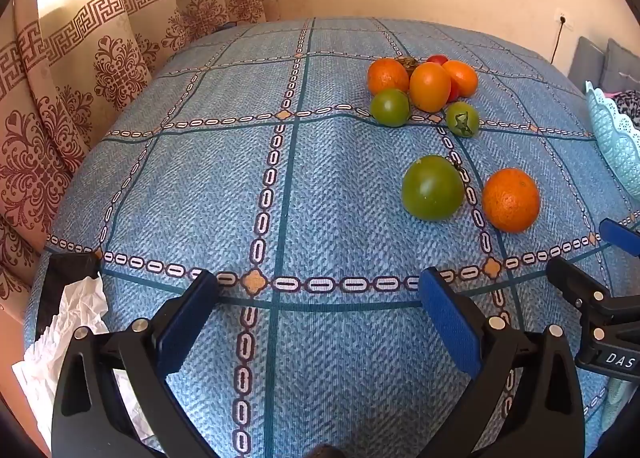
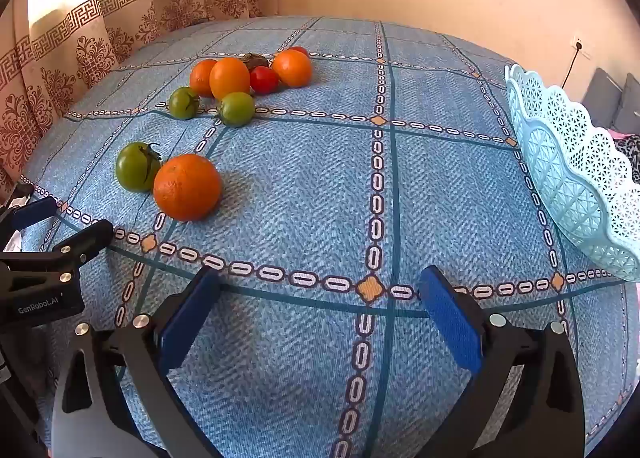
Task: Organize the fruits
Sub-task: 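Grasp the large orange with the right tool while the left tool grasps a green tomato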
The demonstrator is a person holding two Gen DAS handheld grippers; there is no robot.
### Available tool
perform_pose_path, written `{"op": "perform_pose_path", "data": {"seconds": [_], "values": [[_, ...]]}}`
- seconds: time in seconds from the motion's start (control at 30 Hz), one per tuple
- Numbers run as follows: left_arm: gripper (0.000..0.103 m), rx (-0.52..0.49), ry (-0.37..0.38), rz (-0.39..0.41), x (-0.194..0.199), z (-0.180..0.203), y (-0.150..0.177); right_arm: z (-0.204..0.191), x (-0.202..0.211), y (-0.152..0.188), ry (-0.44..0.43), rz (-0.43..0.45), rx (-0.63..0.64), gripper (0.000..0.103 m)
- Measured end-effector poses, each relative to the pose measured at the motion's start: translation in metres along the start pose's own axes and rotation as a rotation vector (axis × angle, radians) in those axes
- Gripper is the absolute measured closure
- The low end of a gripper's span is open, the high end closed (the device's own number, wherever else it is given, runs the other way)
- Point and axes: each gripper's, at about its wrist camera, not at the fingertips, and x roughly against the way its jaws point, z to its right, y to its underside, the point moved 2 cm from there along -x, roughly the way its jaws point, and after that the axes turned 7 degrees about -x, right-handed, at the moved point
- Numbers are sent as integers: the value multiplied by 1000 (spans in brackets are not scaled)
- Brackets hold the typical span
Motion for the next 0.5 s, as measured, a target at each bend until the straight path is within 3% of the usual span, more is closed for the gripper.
{"op": "perform_pose_path", "data": {"seconds": [0.5], "values": [[5, 0, 13, 3, 3, -4, 4, 1, 5, -3, -32, 5, -6, 2]]}}
